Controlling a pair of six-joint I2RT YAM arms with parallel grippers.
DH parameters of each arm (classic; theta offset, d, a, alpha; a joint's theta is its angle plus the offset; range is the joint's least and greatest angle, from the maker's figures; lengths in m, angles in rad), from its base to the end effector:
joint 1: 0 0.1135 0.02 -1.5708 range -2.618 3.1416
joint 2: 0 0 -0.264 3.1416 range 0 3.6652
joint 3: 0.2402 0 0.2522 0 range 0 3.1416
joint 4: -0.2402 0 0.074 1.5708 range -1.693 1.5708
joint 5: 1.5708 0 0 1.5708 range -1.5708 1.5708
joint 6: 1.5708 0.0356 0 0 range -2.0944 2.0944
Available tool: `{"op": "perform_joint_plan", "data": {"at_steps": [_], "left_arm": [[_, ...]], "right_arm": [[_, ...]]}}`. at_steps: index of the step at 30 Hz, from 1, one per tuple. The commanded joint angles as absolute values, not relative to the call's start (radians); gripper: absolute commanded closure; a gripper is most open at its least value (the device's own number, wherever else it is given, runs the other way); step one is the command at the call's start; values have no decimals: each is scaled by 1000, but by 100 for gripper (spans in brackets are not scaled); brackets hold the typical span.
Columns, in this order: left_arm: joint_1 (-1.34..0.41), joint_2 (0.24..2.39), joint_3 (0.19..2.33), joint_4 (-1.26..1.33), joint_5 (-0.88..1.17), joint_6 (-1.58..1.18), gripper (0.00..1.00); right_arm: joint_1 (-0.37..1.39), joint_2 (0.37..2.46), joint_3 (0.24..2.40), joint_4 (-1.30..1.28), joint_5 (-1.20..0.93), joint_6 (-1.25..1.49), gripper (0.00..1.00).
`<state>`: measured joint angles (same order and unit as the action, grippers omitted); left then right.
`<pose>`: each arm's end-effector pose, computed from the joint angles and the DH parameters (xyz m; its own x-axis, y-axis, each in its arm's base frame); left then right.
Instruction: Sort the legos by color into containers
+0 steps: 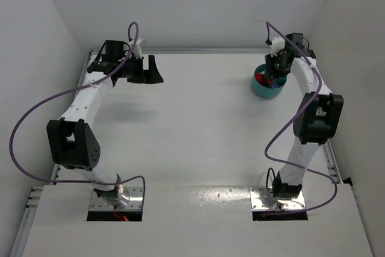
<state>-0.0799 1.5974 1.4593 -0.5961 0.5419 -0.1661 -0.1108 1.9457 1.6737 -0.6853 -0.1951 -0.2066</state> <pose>0.3529 -0.0467 0.3331 -0.7331 -0.0834 -0.6750 0.3334 0.8209 -0.4635 0.4296 -0.0409 0.2621 -0.7948 -0.1140 -0.5960 -0.1691 0.9849 0.0370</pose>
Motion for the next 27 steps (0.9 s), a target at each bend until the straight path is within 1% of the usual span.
{"op": "perform_joint_plan", "data": {"at_steps": [1,9,13,16,18,19,21,22,27], "left_arm": [[-89,1603,1489,-575,535,-164,0],[-89,1621,1489,-566,535,-164,0],[-89,1621,1489,-566,545,-164,0],[-89,1621,1489,-566,545,-173,0],[-89,1621,1489,-566,545,-173,0],[-89,1621,1489,-566,545,-173,0],[-89,1621,1489,-566,545,-173,0],[-89,1621,1489,-566,545,-173,0],[-89,1621,1480,-557,545,-173,0]], "right_arm": [[-117,1965,1727,-672,-216,-195,100],[-117,1985,1736,-672,-207,-204,100],[-117,1994,1746,-672,-207,-204,98],[-117,1994,1746,-672,-207,-204,94],[-117,1994,1746,-672,-207,-204,91],[-117,1994,1746,-672,-207,-204,86],[-117,1994,1746,-672,-207,-204,81],[-117,1994,1746,-672,-207,-204,78],[-117,1968,1746,-672,-218,-204,66]]}}
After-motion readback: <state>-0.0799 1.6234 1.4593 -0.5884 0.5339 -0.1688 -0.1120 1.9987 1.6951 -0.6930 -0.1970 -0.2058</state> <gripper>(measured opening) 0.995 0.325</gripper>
